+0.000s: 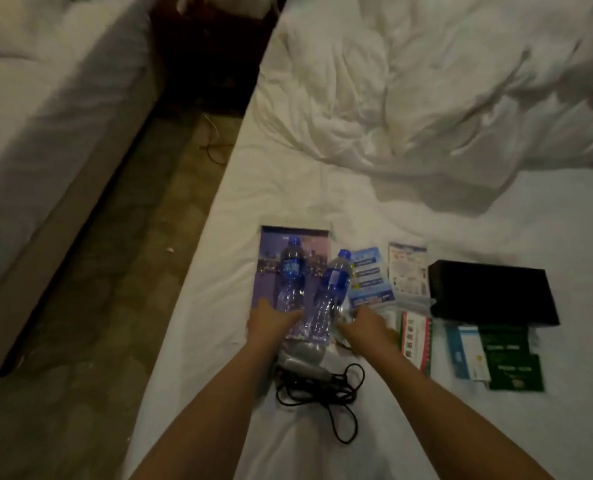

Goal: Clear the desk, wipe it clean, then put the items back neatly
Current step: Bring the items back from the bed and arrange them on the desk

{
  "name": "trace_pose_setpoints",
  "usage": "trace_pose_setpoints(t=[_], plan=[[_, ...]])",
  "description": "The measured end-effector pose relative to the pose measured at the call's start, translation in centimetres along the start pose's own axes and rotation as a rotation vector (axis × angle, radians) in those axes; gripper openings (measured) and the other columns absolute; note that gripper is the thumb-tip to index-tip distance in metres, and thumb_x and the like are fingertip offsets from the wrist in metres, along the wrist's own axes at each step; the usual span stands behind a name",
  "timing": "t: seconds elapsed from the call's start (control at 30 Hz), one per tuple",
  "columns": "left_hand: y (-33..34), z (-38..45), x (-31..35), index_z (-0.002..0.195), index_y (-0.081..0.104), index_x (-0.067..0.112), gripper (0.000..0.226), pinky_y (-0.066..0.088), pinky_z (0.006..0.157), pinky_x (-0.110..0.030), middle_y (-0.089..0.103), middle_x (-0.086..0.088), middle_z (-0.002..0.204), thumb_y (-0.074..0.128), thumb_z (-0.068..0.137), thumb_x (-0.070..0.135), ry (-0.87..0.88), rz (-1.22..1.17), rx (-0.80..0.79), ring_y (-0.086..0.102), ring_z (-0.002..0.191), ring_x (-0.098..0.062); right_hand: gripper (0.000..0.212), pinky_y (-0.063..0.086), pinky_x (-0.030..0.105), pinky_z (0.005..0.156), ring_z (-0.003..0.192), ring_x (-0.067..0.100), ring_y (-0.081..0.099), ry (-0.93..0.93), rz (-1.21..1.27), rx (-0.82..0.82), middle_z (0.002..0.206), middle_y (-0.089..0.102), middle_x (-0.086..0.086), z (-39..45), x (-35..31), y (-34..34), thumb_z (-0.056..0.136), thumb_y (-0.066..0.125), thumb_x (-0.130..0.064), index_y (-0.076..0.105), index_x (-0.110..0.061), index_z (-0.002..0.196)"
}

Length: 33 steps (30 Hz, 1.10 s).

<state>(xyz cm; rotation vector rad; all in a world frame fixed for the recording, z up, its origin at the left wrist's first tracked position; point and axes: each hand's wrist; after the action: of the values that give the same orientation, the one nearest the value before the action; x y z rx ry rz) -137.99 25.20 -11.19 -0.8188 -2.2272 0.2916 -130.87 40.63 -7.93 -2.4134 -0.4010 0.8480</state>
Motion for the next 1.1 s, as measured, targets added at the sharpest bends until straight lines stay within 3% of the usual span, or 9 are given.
trace_pose_setpoints(t=[0.1,0.27,0.37,0.6,0.77,0.87,0.97,1.1], plan=[[1.0,4.3,0.4,0.14,0.036,0.006,0.081,0.043,0.099,-0.037,0.047,-0.012,0.136,0.077,0.075,0.035,-0.031,-0.021,-0.059,0.05,0.121,-0.032,0.017,0.037,0.019,0.057,0.072,0.01,0.053,0.026,0.109,0.034,0.085,0.056,0.0,4.1,-0.6,2.1,0.087,0.065,-0.014,0.049,-0.017,0.092],[2.8,10.1,-0.8,0.131,0.046,0.015,0.079,0.047,0.097,-0.049,0.057,-0.005,0.127,0.083,0.064,0.034,-0.093,-0.159,-0.147,0.057,0.111,-0.027,0.042,0.045,0.029,0.073,0.097,0.023,0.06,0.145,0.303,0.088,0.105,0.058,0.005,9.6,-0.1,4.6,0.084,0.07,-0.015,0.044,-0.011,0.118],[3.7,11.6,-1.1,0.129,0.043,0.014,0.067,0.046,0.099,-0.043,0.055,0.003,0.122,0.079,0.074,0.025,-0.099,-0.154,-0.161,0.054,0.109,-0.02,0.054,0.043,0.03,0.077,0.099,0.023,0.058,0.233,0.387,0.135,0.12,0.058,0.011,11.6,0.4,5.7,0.083,0.071,-0.018,0.042,-0.007,0.127],[5.6,13.6,-1.1,0.135,0.034,0.011,0.078,0.048,0.089,-0.034,0.053,-0.007,0.125,0.079,0.072,0.016,-0.041,-0.079,-0.093,0.056,0.107,-0.023,0.08,0.049,0.039,0.08,0.101,0.03,0.061,0.354,0.277,0.151,0.12,0.059,0.013,14.5,0.5,7.8,0.08,0.073,-0.034,0.028,-0.004,0.139],[5.4,13.5,-1.0,0.13,0.037,0.009,0.068,0.046,0.079,-0.032,0.054,-0.003,0.112,0.075,0.073,0.012,-0.073,-0.087,-0.106,0.055,0.098,-0.02,0.073,0.046,0.034,0.07,0.084,0.026,0.059,0.356,0.28,0.183,0.113,0.06,0.012,14.6,0.6,8.2,0.078,0.074,-0.032,0.033,-0.007,0.132],[4.2,12.6,-0.4,0.119,0.052,0.006,0.052,0.051,0.07,-0.028,0.065,-0.01,0.106,0.073,0.072,0.016,-0.031,-0.1,-0.186,0.063,0.091,-0.023,0.069,0.048,0.036,0.076,0.092,0.028,0.06,0.329,0.362,0.245,0.11,0.058,0.009,14.0,0.6,6.8,0.075,0.076,-0.025,0.036,-0.009,0.129],[2.7,10.6,0.7,0.11,0.057,0.008,0.031,0.047,0.054,-0.017,0.065,-0.006,0.091,0.067,0.08,0.009,0.048,-0.101,-0.226,0.063,0.077,-0.014,0.065,0.05,0.037,0.076,0.088,0.024,0.059,0.3,0.49,0.266,0.106,0.058,0.007,12.1,0.9,4.6,0.073,0.076,-0.018,0.038,-0.011,0.125],[2.6,5.5,4.4,0.106,0.053,0.011,0.027,0.046,0.054,-0.012,0.062,-0.002,0.088,0.064,0.084,0.0,0.204,-0.129,-0.27,0.061,0.08,-0.013,0.064,0.041,0.027,0.069,0.082,0.019,0.055,0.257,0.598,0.321,0.104,0.057,0.006,6.8,1.9,0.7,0.073,0.076,-0.013,0.038,-0.009,0.125]])
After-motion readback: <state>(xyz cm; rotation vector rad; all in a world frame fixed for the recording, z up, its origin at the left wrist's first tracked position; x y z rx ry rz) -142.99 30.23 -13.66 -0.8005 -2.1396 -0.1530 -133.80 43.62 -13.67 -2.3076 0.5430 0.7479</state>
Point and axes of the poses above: each hand's wrist, its own z-axis towards the middle knuckle, its own y-axis out of the palm, x = y × z
